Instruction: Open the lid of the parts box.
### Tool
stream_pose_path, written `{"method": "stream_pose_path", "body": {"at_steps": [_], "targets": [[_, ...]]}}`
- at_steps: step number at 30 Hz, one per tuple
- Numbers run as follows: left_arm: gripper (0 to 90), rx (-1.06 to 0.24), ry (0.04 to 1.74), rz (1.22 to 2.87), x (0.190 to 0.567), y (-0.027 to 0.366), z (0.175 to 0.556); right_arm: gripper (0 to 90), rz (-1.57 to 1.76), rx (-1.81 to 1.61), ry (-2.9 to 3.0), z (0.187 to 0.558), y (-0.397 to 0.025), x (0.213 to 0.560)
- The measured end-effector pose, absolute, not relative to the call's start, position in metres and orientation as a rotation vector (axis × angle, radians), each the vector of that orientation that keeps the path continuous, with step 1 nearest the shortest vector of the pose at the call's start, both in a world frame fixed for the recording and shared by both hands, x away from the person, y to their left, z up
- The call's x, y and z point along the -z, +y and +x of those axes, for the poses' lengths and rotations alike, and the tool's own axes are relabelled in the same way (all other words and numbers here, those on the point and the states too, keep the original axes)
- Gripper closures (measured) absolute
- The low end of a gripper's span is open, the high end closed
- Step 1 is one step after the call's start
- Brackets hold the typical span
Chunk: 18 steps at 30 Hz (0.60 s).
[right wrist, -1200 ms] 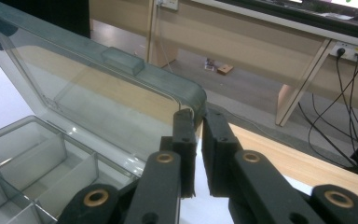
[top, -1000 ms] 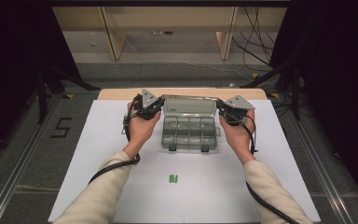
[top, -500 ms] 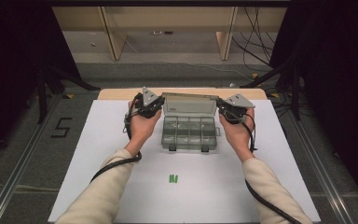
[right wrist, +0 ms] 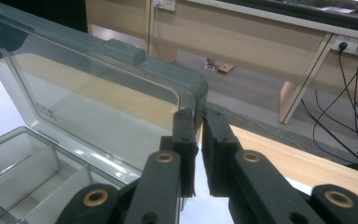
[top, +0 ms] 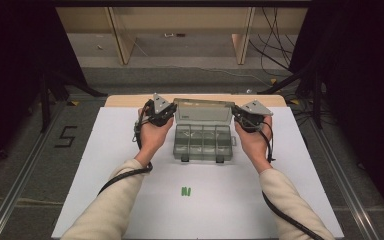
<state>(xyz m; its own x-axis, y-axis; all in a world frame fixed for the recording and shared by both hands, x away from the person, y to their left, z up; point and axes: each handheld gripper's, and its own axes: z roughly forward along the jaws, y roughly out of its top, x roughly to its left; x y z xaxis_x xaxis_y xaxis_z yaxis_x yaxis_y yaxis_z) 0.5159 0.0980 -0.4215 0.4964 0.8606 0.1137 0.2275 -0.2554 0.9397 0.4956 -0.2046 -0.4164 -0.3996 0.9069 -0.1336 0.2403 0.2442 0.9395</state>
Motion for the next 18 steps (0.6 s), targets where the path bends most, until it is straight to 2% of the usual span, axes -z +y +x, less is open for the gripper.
{"method": "stream_pose_path", "body": {"at_steps": [18], "targets": [[83.6, -0.795, 0.943, 1.751, 0.4262, 0.0969, 0.5185, 84.9, 1.072, -1.189, 1.801, 0.4996, -0.2048, 0.4197]]}}
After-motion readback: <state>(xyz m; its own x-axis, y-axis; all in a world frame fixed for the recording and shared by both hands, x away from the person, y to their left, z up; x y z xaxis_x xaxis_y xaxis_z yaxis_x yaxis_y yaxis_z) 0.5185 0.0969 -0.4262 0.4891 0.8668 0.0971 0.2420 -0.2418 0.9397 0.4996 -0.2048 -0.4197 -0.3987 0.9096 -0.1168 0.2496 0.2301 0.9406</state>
